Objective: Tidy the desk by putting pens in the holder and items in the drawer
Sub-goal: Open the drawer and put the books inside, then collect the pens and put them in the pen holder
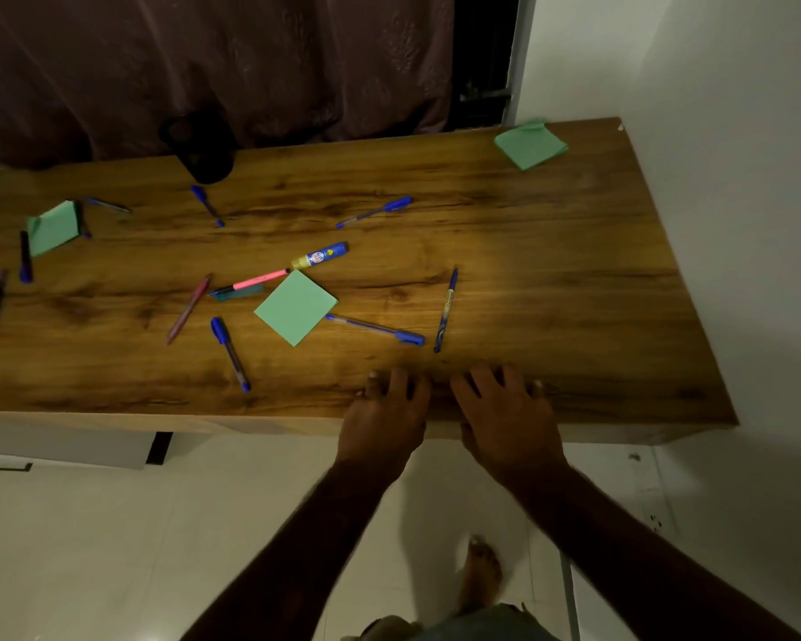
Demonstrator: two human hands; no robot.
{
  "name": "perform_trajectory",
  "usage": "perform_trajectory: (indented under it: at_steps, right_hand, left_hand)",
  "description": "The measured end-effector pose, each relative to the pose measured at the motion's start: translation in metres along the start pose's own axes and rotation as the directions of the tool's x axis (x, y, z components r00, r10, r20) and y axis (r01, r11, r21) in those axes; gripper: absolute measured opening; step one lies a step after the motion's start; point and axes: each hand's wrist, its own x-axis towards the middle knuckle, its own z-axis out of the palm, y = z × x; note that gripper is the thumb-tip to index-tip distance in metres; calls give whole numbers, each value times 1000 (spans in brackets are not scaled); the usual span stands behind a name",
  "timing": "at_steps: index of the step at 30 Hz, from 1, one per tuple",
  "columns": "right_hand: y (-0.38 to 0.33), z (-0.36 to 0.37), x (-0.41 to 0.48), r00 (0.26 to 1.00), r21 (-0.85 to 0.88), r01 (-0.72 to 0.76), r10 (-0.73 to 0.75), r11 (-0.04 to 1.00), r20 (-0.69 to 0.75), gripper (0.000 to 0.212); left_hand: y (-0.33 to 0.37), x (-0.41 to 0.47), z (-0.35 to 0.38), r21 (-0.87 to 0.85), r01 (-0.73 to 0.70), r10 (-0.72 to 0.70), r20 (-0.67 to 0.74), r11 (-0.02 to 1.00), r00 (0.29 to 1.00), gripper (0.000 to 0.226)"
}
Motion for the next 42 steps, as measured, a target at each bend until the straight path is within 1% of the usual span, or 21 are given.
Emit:
perform_trajectory:
  at_steps: [3,7,9,11,12,14,18,20,23,26,29,31,33,35,37,39,42]
  right_hand:
    - [-1,-5,0,1000,15,-11,10,1000,9,56]
    - [-2,-20,2,996,27,-22,20,999,82,62]
    - [-1,-32,7,993,69,-22,13,997,119,65]
    - [-3,-44,16,986,148,-60,36,987,161,59]
    - [-4,-49,20,987,172,-79,52,982,153,54]
    - [-11,-58,31,995,179,-65,51,982,86,46]
    - [-32,-62,55,1000,163,-8,9,987,-5,35]
    - [-45,-62,66,1000,157,1,2,988,-19,32]
    - [-59,-57,83,999,119,6,-11,993,41,37]
    - [-68,-51,99,992,86,-33,23,996,122,48]
    - [-76,-45,110,980,15,-67,63,998,189,48]
    - [-81,-44,118,974,-18,-101,103,995,201,52]
    - [-84,-47,123,967,-25,-135,137,991,216,54]
    - [-86,-49,124,961,15,-170,163,985,222,51]
    - [-89,-57,123,957,81,-226,206,971,206,46]
    - [-91,-70,124,945,127,-276,245,953,217,41]
    - [-90,-89,130,944,230,-289,236,929,231,36]
  left_hand:
    - [2,2,-6,-36,23,-21,50,999,999,53]
    - [6,-2,-16,-107,60,-49,101,993,994,54]
    - [4,-5,-20,-160,71,-52,124,985,991,61]
    - [-2,-10,-21,-225,71,-42,132,972,990,70]
    - [-5,-13,-21,-255,63,-30,132,965,991,70]
    - [-13,-20,-24,-293,41,-14,95,955,995,61]
    - [-32,-30,-24,-352,-67,74,7,933,997,31]
    - [-43,-33,-19,-395,-94,108,13,914,994,26]
    - [-57,-31,-14,-434,-136,132,-39,891,990,28]
    - [-67,-27,-10,-511,-174,165,-64,842,984,28]
    - [-82,-21,-8,-536,-261,227,-130,803,965,22]
    - [-96,-11,-7,-580,-309,263,-165,754,951,24]
    - [-108,0,-11,-640,-314,280,-159,701,947,27]
    - [-121,11,-15,-694,-300,271,-154,654,950,29]
    - [-132,26,-19,-702,-320,266,-190,636,945,39]
    - [-139,42,-23,-692,-329,248,-219,643,944,52]
    - [-145,64,-36,-583,-386,259,-292,715,921,65]
